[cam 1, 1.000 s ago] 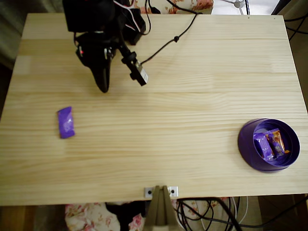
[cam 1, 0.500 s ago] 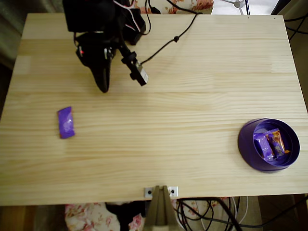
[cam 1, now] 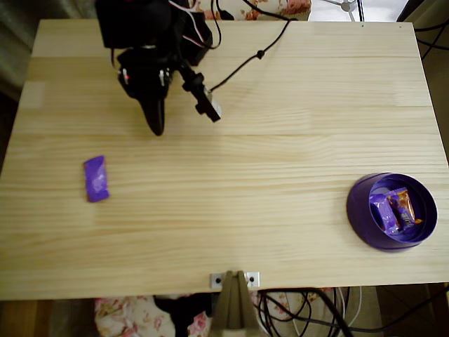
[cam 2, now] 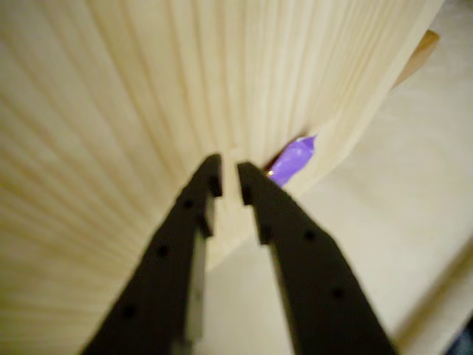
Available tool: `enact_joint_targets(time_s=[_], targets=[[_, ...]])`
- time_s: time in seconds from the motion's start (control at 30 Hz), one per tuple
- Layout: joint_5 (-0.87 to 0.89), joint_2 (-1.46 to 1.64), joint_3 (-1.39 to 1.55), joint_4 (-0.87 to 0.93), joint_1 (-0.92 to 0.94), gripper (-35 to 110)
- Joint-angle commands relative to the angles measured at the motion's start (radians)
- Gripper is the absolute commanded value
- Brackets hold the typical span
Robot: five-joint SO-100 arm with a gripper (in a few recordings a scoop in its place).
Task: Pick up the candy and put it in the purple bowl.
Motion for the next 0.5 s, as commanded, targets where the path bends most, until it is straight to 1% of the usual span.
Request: enact_joint_targets(time_s=[0.0,0.1,0.13,0.27,0.47], targets=[[0.097,0.031,-0.06,0.058,0.002,0],[0.101,0.031,-0.091,0.064,-0.063,0],[0.132,0.031,-0.103,0.067,-0.069,0],[0.347,-0.04,-0.195,0.083,-0.089,0],[0.589,-0.333,-0.403,0.083,-0.149,0]])
